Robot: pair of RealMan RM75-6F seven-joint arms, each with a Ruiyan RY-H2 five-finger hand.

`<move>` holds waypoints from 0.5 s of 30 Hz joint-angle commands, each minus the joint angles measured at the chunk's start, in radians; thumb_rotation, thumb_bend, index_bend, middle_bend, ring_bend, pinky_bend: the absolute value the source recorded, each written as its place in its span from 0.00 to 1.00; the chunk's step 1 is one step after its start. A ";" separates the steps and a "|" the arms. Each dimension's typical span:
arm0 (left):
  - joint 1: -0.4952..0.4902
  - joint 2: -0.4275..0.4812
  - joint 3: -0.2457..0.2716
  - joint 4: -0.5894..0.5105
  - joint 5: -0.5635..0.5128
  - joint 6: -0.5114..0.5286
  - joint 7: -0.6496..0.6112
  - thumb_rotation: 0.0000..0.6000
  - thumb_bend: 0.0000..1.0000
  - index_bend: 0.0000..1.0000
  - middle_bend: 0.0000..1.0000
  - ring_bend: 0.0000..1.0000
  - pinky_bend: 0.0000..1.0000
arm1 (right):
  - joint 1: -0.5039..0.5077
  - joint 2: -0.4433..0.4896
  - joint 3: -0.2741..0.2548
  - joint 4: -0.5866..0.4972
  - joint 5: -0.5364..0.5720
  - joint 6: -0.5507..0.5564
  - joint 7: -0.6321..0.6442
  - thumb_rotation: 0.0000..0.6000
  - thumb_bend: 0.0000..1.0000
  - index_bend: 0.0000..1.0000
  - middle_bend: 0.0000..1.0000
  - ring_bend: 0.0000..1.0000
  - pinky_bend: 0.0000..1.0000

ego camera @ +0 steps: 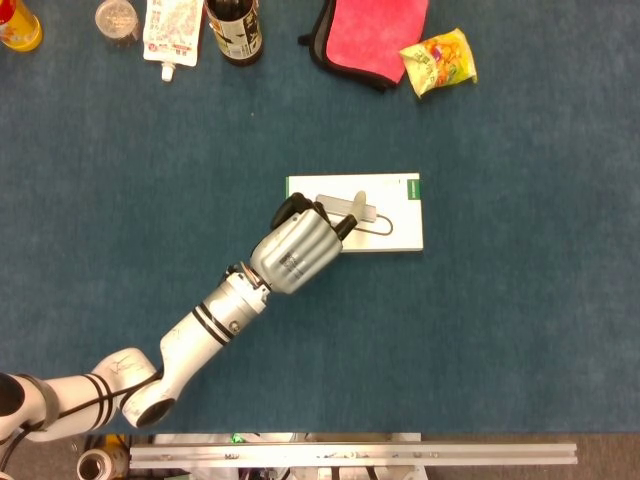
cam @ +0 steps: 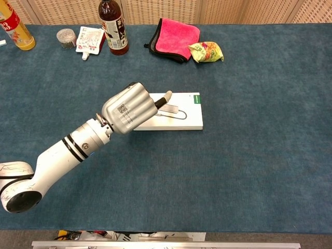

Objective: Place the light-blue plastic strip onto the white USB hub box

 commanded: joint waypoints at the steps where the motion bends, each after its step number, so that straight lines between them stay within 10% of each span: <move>1: 0.001 -0.004 -0.003 -0.001 -0.004 -0.004 0.001 1.00 0.28 0.14 0.75 0.86 0.92 | 0.018 -0.002 -0.008 -0.012 -0.022 -0.022 0.001 0.66 0.39 0.34 0.45 0.31 0.27; 15: 0.024 0.017 -0.026 -0.089 -0.053 -0.025 0.066 1.00 0.18 0.00 0.72 0.84 0.89 | 0.068 -0.009 -0.021 -0.037 -0.076 -0.059 0.009 0.66 0.39 0.34 0.45 0.31 0.27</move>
